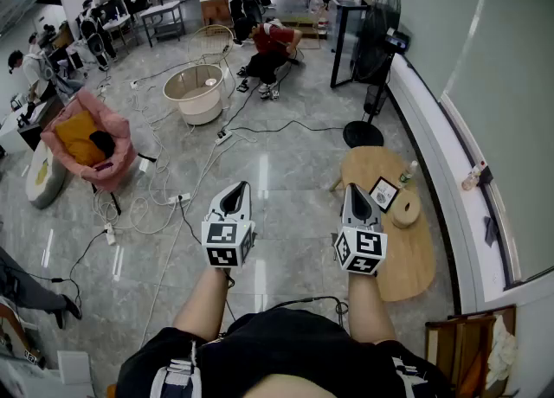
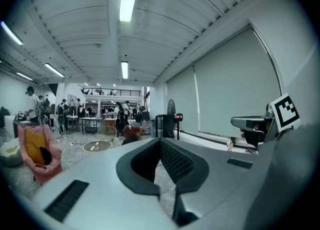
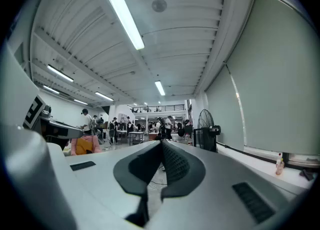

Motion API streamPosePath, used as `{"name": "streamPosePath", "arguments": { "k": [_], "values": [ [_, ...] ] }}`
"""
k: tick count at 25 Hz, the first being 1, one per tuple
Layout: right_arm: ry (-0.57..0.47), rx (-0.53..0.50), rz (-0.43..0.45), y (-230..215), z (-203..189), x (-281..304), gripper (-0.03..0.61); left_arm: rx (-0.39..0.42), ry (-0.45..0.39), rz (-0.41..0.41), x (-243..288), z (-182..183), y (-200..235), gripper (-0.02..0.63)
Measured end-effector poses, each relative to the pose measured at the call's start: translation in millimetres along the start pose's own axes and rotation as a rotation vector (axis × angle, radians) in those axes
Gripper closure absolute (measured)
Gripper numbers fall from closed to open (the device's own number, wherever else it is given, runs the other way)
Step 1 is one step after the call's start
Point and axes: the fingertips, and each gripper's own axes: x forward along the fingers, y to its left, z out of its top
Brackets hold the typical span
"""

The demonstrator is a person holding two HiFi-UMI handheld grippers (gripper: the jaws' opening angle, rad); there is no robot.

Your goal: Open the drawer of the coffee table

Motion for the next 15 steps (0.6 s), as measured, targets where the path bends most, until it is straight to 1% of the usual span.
{"name": "streamPosePath", "arguments": {
  "k": [6,15],
  "values": [
    [0.006,-0.016,0.005,10.3,-2.1,-1.1,0.565,0.003,0.005,-0.009,-2.8,-3.5,5.4,0.594],
    [-0.006,-0.02,-0.023,25.7,3.7,3.3,0.563,0.011,-0.006,-0.032,-6.0,-1.8,17.9,0.594]
  ]
}}
